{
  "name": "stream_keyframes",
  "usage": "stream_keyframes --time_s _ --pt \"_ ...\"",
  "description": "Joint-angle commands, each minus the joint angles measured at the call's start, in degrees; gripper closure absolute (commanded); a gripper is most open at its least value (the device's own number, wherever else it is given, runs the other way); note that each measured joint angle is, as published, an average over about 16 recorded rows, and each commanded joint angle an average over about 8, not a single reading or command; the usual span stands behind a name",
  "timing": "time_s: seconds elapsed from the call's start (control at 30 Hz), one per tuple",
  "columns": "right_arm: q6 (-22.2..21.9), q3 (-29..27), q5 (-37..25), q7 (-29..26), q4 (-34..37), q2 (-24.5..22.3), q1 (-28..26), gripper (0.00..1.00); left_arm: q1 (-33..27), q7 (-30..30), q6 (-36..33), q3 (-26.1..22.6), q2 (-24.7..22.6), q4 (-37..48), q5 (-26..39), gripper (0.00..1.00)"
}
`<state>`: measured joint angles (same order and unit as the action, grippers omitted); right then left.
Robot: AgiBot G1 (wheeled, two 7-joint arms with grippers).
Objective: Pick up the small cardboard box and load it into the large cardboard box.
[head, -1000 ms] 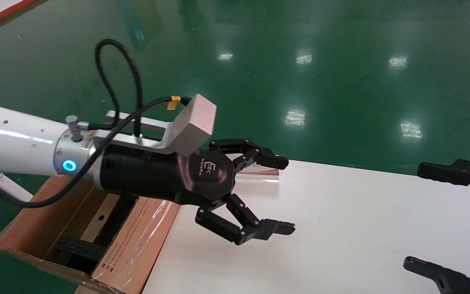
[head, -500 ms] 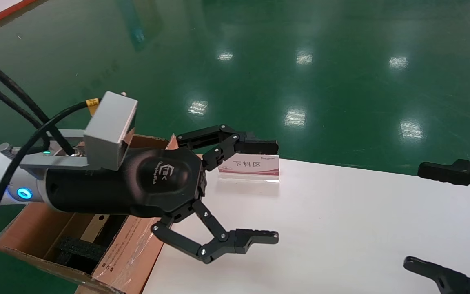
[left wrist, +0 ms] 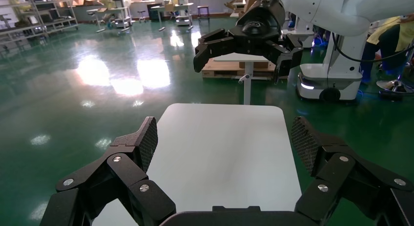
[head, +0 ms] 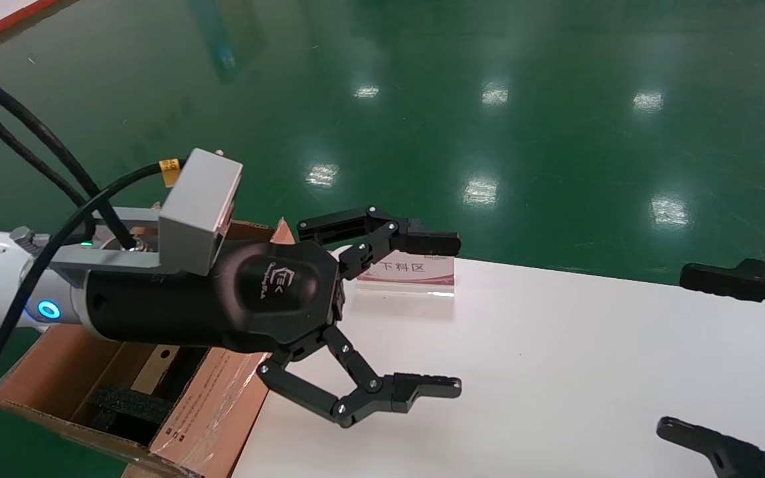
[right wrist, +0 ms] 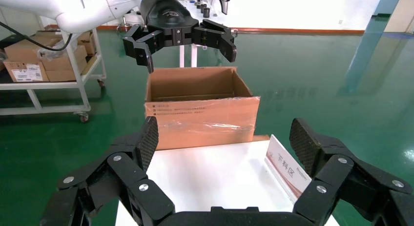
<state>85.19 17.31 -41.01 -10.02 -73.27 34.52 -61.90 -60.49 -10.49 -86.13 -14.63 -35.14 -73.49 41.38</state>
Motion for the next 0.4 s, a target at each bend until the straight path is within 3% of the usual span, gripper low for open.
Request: stream_keyframes --time_s 0.03,0.4 --pt "0.0 0.0 0.0 0.0 0.0 0.0 0.0 0.0 -0.3 -0.1 0.1 -0.3 0.0 0.0 0.1 0.0" --pt "0.0 0.0 0.0 0.0 0.0 0.0 0.0 0.0 -0.9 -0.3 0.4 -1.1 0.1 -0.1 0.4 0.0"
